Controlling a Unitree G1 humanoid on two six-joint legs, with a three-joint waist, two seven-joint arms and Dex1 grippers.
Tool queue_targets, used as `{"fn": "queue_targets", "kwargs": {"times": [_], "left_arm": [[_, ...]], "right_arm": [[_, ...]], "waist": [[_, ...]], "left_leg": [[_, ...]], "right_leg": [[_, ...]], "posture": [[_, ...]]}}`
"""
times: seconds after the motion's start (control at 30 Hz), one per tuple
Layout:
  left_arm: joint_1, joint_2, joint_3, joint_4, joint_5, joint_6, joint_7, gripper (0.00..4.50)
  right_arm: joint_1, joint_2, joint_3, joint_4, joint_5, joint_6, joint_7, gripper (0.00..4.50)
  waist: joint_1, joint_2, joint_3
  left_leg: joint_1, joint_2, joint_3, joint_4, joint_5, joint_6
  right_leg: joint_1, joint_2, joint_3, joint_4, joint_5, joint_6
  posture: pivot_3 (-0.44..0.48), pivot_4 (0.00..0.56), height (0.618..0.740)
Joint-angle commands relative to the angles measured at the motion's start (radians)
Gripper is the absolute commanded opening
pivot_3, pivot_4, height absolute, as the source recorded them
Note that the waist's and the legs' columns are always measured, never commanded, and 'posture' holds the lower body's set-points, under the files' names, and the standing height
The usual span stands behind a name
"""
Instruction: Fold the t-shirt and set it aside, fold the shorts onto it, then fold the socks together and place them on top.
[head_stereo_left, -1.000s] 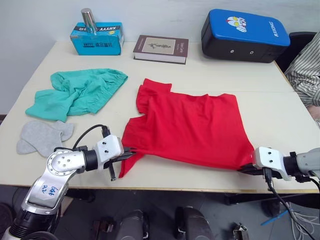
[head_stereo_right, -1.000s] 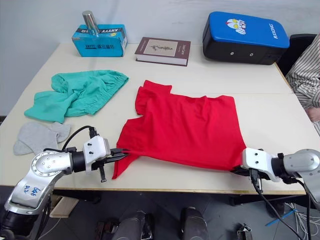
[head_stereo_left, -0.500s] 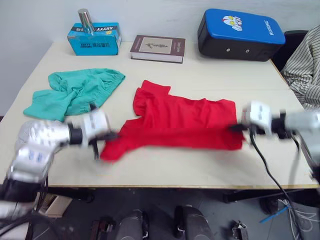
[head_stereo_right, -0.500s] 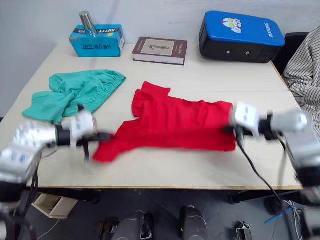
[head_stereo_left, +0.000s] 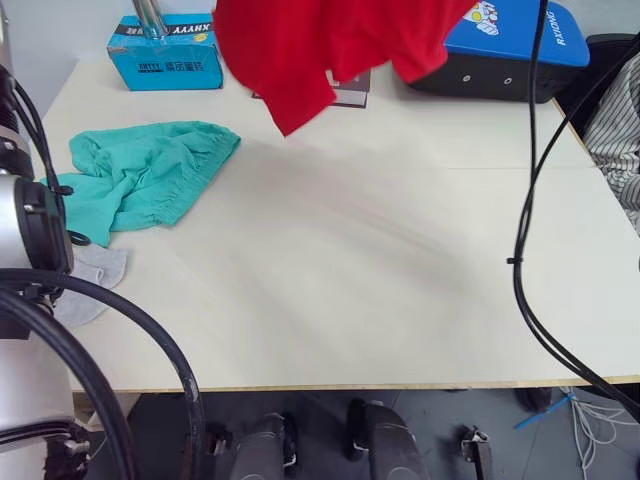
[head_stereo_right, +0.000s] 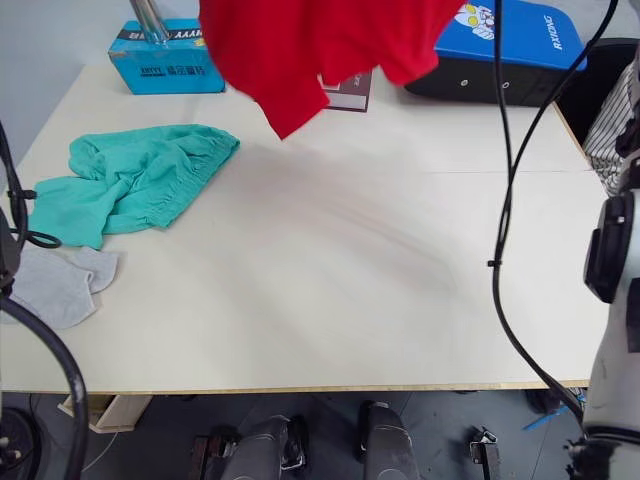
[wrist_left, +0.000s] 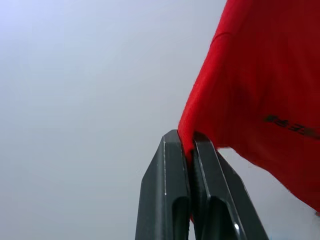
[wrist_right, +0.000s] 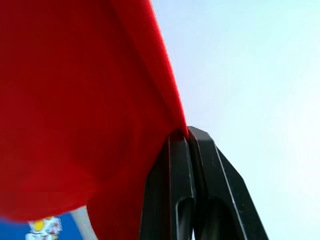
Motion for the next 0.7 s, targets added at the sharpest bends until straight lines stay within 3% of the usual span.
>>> {"fn": "queue_targets", "kwargs": {"times": [0.03, 0.1, 0.17, 0.23, 0.33, 0.43, 0.6, 0.7], "left_arm": [[0.078, 0.098, 0.039, 0.006, -0.007, -0.117, -0.037, 0.01], [0.157, 0.104, 0.057, -0.032, -0.051, -0.159, -0.096, 0.01], [0.395, 0.111, 0.088, -0.196, -0.205, -0.152, -0.263, 0.01], [0.638, 0.127, 0.11, -0.41, -0.326, -0.081, -0.36, 0.01], [1.019, 0.133, 0.143, -0.8, -0.446, 0.127, -0.369, 0.01], [1.282, 0.098, 0.163, -1.085, -0.464, 0.31, -0.3, 0.01], [1.604, 0.005, 0.137, -1.331, -0.434, 0.507, -0.212, 0.01], [1.669, -0.019, 0.171, -1.376, -0.419, 0.576, -0.186, 0.01]], "right_arm": [[0.078, -0.104, -0.059, 0.065, 0.026, 0.018, 0.023, 0.0], [0.151, -0.114, -0.07, 0.057, 0.046, 0.004, 0.071, 0.0], [0.354, -0.151, -0.053, 0.013, 0.052, -0.071, 0.166, 0.0], [0.541, -0.173, -0.064, -0.05, 0.097, -0.106, 0.275, 0.0], [0.853, -0.199, -0.098, -0.217, 0.214, -0.1, 0.463, 0.0], [1.129, -0.241, -0.112, -0.399, 0.277, -0.1, 0.562, 0.0], [1.476, -0.298, -0.18, -0.733, 0.42, 0.067, 0.705, 0.0], [1.607, -0.339, -0.228, -0.872, 0.476, 0.183, 0.767, 0.0]], "waist": [[0.0, 0.0, 0.0], [0.0, 0.0, 0.0], [0.0, 0.001, 0.0], [0.0, 0.001, 0.0], [0.002, 0.002, 0.001], [0.007, 0.004, 0.002], [0.01, 0.007, 0.0], [0.009, 0.006, 0.0]], "left_leg": [[0.0, 0.001, 0.002, 0.001, 0.0, 0.001], [0.001, 0.002, 0.003, 0.005, 0.002, 0.002], [0.003, 0.004, 0.003, 0.013, 0.002, 0.003], [0.02, 0.005, 0.003, 0.013, 0.002, 0.003], [0.027, 0.005, -0.003, 0.015, 0.001, 0.004], [0.019, 0.005, -0.005, 0.017, 0.001, 0.005], [0.029, 0.005, -0.006, 0.016, 0.001, 0.004], [0.046, 0.01, -0.009, 0.012, -0.007, 0.002]], "right_leg": [[0.001, 0.0, 0.0, -0.003, 0.0, 0.0], [0.004, 0.001, 0.0, -0.003, 0.001, 0.002], [0.009, 0.002, 0.0, -0.001, 0.003, 0.004], [0.026, 0.002, 0.001, -0.002, 0.003, 0.004], [0.031, 0.001, 0.006, 0.0, 0.005, 0.005], [0.024, 0.0, 0.012, 0.0, 0.006, 0.005], [0.036, 0.0, 0.013, -0.005, 0.007, 0.004], [0.054, 0.001, 0.012, -0.016, 0.007, 0.004]], "posture": [[0.0, 0.15, 0.74], [0.0, 0.15, 0.74], [0.0, 0.15, 0.74], [0.0, 0.15, 0.74], [0.0, 0.15, 0.74], [0.0, 0.15, 0.74], [0.0, 0.15, 0.74], [0.0, 0.15, 0.74]]}}
